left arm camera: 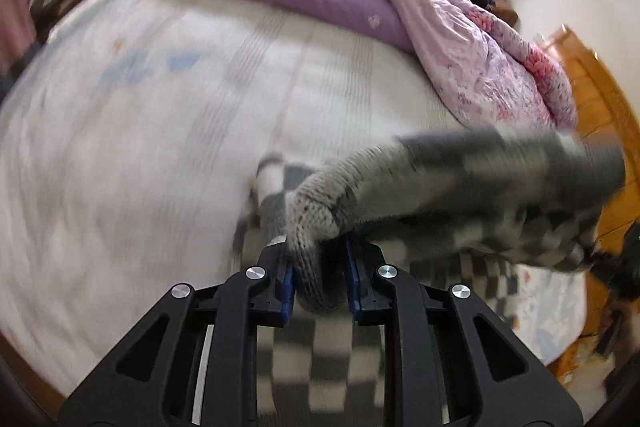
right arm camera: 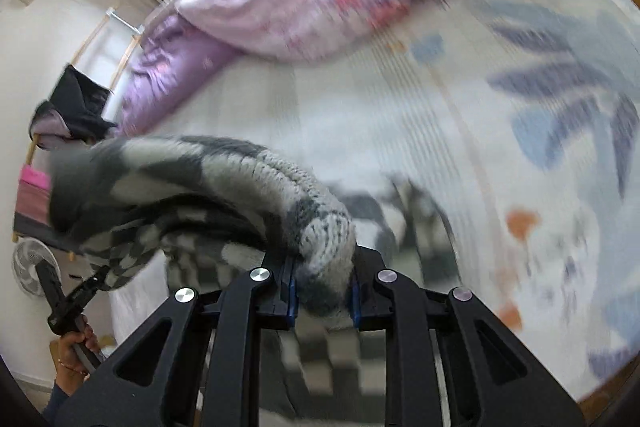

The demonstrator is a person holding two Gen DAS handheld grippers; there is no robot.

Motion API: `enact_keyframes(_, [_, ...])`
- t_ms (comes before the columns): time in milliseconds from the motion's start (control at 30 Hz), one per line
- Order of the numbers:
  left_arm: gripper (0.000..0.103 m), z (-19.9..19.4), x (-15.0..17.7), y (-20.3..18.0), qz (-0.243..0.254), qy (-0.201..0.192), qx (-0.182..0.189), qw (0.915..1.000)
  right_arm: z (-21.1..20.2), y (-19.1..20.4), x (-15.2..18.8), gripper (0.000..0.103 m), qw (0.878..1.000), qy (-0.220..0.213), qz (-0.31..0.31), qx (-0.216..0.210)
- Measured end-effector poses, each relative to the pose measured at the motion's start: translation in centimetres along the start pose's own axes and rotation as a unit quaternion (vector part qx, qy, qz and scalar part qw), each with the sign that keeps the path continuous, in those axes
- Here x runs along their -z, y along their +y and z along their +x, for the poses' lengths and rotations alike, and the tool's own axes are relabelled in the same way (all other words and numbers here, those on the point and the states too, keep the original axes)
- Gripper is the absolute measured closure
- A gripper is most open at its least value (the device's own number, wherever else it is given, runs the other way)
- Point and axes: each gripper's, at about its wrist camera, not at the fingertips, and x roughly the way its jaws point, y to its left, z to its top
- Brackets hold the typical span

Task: Fold large clothes

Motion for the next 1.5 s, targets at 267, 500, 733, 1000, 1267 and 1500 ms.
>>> enact_keyframes(267, [0.081, 3.1, 13.8, 5.2, -0.07, 0.11, -0.036, 0.9908, 5.0, -6.3, 10.2, 0.083, 0.99, 0.108, 0.048, 0.075])
enact_keyframes(500, [0.076, 0.1, 17.5, 7.7, -0.175, 0.098, -0.053, 0.9783, 4.8, -6.2, 12.2, 0.066, 0.982, 0.137, 0.059, 0.115])
enact_keyframes(733, [0.036, -1.8, 13.8, 5.1, -0.225, 0.027, 0.018, 0.9738, 1.1, -5.6, 11.7, 0.048, 0.971, 0.082, 0.22, 0.042])
enact_keyframes(1000, [0.036, 5.0, 15.3, 2.3, -0.222, 0.101, -0.016, 0.9696, 5.6, -6.9, 12.4, 0.048, 0.946, 0.081, 0.313, 0.014])
enact_keyframes(1267, [0.083, 7.1, 16.6, 2.2, -0.177, 0.163, -0.096, 0.966, 6.6, -6.8, 12.0, 0.092, 0.963, 0.091, 0.24, 0.089])
enact_keyframes(1500, [0.083, 9.0, 17.1, 1.7, -0.145, 0.181, -0.105, 0.9669, 11.8, -7.8, 12.8, 0.089, 0.966, 0.127, 0.188, 0.126])
